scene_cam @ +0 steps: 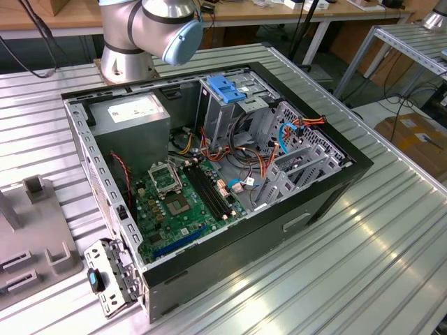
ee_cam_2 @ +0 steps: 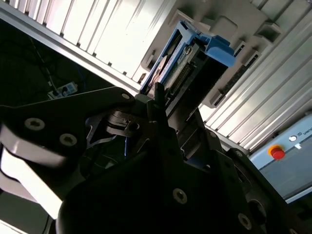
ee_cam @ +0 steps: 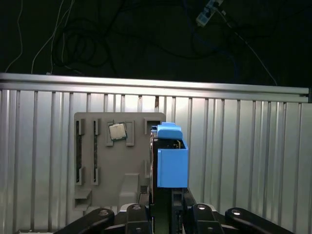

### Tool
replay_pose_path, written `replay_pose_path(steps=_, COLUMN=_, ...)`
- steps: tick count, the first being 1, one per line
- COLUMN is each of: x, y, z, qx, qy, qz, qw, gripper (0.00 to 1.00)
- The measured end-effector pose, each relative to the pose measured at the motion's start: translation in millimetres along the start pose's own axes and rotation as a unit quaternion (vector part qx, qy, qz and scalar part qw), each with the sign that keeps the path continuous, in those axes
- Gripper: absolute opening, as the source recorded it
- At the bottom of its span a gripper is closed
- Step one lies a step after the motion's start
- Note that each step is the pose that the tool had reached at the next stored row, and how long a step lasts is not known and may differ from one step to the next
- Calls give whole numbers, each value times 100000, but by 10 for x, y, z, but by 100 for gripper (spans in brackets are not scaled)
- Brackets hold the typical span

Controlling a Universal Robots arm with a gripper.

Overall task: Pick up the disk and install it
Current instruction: 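Pick up the disk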

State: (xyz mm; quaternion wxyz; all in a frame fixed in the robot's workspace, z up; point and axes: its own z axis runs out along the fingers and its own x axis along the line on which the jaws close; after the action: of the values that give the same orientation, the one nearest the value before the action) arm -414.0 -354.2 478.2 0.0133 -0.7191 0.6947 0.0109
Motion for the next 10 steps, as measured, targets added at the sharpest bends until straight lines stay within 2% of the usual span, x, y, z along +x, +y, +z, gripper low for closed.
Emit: replay_pose_path(steps=10, x=-1, y=-2, z=-39, qx=1, qy=4, qz=2, qw=100000, gripper=35)
